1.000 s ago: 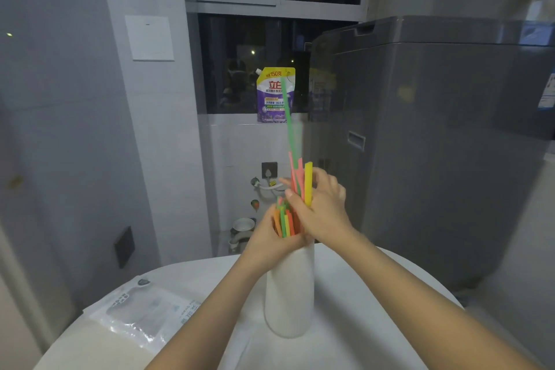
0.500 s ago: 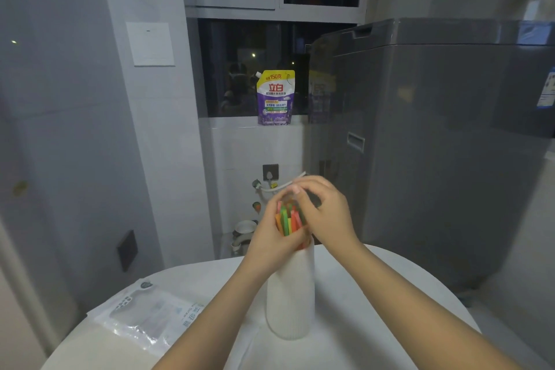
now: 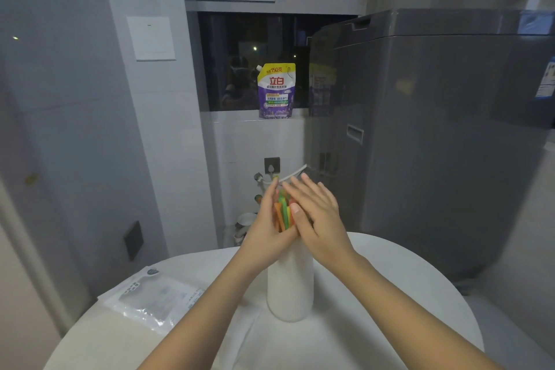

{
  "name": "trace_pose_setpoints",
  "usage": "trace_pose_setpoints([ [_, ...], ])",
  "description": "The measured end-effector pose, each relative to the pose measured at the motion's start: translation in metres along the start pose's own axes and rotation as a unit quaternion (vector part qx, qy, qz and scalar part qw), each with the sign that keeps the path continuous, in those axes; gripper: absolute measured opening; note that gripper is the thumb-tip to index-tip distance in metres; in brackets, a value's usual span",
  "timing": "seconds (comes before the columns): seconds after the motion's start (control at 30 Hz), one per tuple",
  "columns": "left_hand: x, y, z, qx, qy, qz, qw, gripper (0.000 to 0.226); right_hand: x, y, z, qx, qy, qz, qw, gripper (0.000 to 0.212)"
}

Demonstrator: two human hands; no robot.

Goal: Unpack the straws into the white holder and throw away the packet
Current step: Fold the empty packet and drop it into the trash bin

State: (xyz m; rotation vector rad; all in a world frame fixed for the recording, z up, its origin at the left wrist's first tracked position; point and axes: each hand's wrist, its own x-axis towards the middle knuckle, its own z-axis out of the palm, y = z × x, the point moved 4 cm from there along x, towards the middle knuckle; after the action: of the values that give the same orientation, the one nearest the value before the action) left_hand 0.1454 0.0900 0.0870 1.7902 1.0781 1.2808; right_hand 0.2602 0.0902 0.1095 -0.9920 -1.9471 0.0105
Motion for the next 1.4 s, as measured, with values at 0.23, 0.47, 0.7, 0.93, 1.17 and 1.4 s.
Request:
trace_pose_setpoints([
  [0.23, -0.043, -0.004, -0.035, 0.072, 0.068, -0.037, 0.994, 0.051, -0.037, -0.04, -0.003, 0.07, 0.103, -0.026, 0.992, 0.034],
  [0.47, -0.114, -0.073, -0.059, 0.281, 0.005, -0.278, 0.919, 0.041, -0.091, -0.056, 0.072, 0.094, -0.153, 0.079, 0.981, 0.033],
  [0.7, -0.157, -0.107, -0.068, 0.195, 0.107, -0.325, 0.919, 0.041, -0.122, -0.033, 0.151, -0.027, -0.384, 0.135, 0.913, 0.047],
  [0.93, -0.171, -0.105, -0.071, 0.085, 0.18, -0.308, 0.93, 0.036, -0.12, -0.019, 0.171, -0.002, -0.428, 0.178, 0.886, 0.052],
  [1.17, -0.206, -0.104, -0.079, 0.111, 0.213, -0.322, 0.916, 0.033, -0.131, -0.026, 0.17, 0.127, -0.413, 0.268, 0.861, 0.04],
  [1.4, -0.266, -0.071, -0.102, 0.176, 0.195, -0.3, 0.917, 0.019, -0.13, -0.093, 0.146, 0.244, -0.486, 0.218, 0.81, 0.013],
])
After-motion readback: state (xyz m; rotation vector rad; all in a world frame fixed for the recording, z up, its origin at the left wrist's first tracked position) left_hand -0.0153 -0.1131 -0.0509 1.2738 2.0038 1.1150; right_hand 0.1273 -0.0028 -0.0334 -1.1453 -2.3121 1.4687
